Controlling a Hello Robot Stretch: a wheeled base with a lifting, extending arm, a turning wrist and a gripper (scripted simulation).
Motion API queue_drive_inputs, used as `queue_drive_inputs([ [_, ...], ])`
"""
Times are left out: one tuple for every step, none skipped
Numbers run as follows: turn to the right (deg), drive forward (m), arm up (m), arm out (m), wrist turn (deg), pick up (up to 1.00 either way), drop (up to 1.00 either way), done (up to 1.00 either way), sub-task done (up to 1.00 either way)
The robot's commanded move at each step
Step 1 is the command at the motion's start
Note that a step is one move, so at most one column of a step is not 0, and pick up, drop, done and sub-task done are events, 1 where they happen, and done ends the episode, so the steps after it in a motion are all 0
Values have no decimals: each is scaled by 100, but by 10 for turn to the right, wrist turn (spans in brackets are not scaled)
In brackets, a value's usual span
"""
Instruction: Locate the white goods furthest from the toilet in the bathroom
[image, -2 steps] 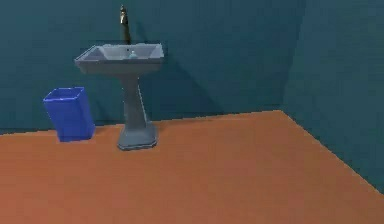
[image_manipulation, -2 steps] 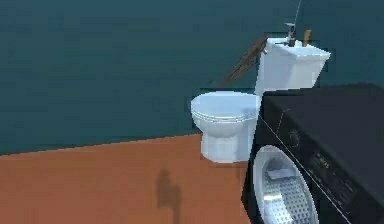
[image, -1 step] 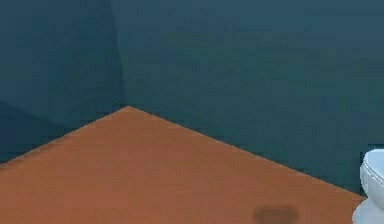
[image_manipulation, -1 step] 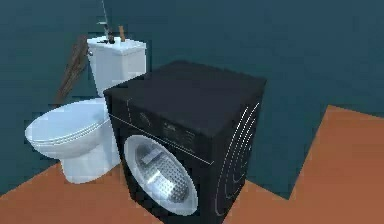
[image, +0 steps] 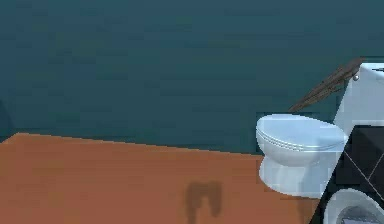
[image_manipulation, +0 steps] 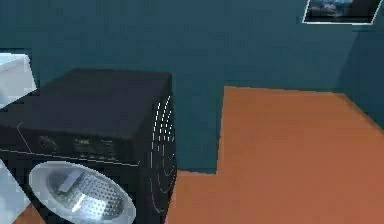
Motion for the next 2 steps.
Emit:
queue_drive_inputs([
  [0,70,0,0,0,0,0,0,0],
  [-450,0,0,0,0,0,0,0,0],
])
